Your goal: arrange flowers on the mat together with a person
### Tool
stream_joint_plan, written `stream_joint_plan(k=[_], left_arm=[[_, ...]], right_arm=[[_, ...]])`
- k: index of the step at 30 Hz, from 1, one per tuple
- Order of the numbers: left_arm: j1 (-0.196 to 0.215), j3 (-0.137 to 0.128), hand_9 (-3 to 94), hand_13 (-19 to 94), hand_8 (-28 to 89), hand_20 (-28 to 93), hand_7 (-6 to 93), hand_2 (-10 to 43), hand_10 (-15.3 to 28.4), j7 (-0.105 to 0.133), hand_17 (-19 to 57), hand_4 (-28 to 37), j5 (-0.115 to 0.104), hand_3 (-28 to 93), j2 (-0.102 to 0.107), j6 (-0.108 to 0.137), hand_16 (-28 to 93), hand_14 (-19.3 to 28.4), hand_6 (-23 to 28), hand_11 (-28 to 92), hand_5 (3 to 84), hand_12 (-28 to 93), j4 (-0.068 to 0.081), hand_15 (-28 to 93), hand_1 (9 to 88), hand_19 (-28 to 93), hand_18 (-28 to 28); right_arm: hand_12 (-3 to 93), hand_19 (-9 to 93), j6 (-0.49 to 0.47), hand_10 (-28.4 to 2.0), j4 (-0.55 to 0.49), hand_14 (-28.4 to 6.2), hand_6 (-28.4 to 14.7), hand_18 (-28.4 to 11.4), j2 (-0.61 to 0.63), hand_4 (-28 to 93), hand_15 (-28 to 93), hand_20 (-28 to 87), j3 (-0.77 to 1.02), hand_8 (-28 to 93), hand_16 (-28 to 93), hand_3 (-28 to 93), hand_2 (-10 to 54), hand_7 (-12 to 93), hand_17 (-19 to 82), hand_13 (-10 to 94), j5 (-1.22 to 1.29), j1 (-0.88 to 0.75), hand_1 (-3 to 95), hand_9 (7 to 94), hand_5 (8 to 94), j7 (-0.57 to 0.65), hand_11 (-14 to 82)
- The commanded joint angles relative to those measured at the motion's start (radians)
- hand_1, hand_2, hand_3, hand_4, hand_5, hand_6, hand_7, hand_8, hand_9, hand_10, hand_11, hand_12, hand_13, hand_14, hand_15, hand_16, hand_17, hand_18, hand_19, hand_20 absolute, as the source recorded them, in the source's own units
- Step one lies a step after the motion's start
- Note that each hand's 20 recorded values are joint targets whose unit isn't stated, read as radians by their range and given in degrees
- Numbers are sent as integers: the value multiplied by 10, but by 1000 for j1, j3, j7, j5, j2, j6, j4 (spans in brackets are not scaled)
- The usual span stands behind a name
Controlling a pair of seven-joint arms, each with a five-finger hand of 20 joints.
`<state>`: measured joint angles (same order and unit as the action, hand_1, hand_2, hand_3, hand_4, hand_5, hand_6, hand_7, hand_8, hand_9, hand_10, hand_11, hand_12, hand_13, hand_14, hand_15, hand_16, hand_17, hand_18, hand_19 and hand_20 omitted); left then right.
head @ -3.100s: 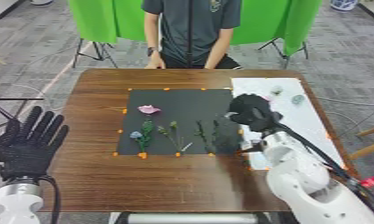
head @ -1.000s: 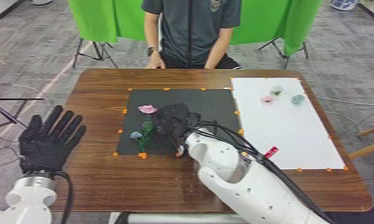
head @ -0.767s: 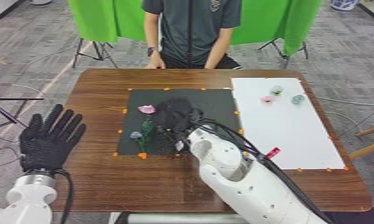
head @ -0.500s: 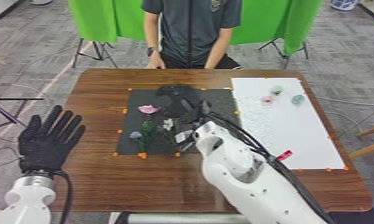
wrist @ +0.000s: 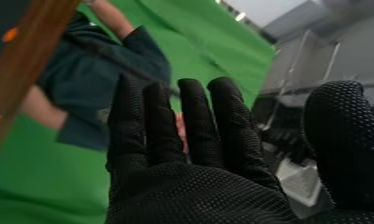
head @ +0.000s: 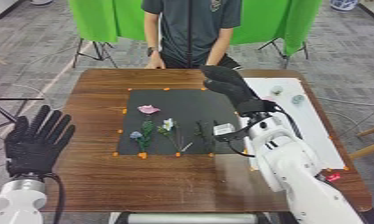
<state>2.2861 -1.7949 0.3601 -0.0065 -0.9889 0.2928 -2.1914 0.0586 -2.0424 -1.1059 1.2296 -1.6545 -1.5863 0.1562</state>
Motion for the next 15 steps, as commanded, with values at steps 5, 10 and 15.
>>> stream_joint_plan(k=[5,10,15], left_arm=[[37,-31,411,305,-117,111,140,145,137,20,-39,-283,11,718,-13,0,-49,140,57,190,437,69,-12,251,278,260,128],[46,-35,412,308,-117,104,140,144,139,27,-27,-283,10,719,-15,-4,-51,136,58,190,439,68,-17,247,278,245,113],[56,-45,413,310,-116,104,139,144,138,33,-24,-283,10,719,-16,-4,-53,134,59,190,439,68,-22,246,279,238,111]], right_arm=[[95,405,62,-120,-54,-103,-40,-150,76,-263,147,56,311,-106,67,765,113,130,112,258,309,-283,156,363,363,-21,63],[89,395,74,-116,-69,-87,-38,-148,67,-265,120,57,399,-107,58,770,118,126,116,259,387,-367,152,361,363,-61,58],[85,388,110,-116,-68,-83,-37,-147,88,-265,105,59,431,-106,53,776,119,122,117,256,399,-393,151,358,361,-69,58]])
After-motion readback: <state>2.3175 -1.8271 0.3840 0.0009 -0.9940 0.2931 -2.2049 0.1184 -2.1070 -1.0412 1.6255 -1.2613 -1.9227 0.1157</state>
